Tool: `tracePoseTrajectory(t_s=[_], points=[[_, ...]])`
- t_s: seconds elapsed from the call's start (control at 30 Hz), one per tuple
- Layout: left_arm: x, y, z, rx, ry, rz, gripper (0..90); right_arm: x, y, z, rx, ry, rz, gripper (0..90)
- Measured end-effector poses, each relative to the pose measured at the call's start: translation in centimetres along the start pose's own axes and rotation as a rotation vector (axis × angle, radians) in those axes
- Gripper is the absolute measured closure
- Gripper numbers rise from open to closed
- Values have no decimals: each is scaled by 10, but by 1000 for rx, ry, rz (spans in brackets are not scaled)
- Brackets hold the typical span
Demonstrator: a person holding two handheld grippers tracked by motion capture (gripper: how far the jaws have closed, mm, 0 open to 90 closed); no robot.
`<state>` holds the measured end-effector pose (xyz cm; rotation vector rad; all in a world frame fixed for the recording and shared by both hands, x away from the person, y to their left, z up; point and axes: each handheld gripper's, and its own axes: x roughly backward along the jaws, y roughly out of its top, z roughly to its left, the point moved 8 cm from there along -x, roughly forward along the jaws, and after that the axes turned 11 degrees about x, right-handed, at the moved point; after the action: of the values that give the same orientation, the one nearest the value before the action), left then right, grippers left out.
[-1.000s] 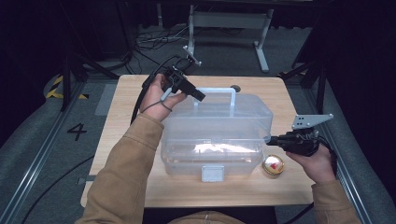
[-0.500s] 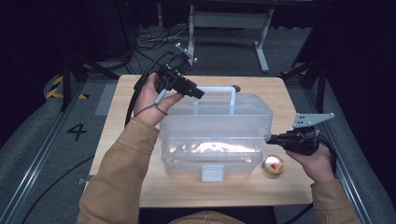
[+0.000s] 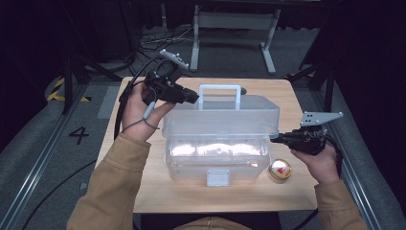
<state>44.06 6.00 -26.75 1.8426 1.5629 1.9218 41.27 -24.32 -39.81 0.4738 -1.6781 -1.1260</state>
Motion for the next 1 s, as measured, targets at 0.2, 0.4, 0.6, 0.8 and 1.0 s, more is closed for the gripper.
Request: tracePoseTrajectory(t_s=[0.2,0.4,0.6,0.8,1.0], points=[[10,-16,-8,-5,-12,-17,869,1,6,-5,-17,-31,-20,900],[13,-33,-9,5,-4,-23,868,-1,12,-8,-26,-45,-50,900],[14,-51,-14,7,-15,-28,877,0,17,-12,-46,-69,-75,900],[9,-65,-16,14,-24,-23,879,0,21,-12,-69,-126,-70,900],[-1,-78,-12,26,-26,-18,879,3,25,-12,-88,-131,-101,900]])
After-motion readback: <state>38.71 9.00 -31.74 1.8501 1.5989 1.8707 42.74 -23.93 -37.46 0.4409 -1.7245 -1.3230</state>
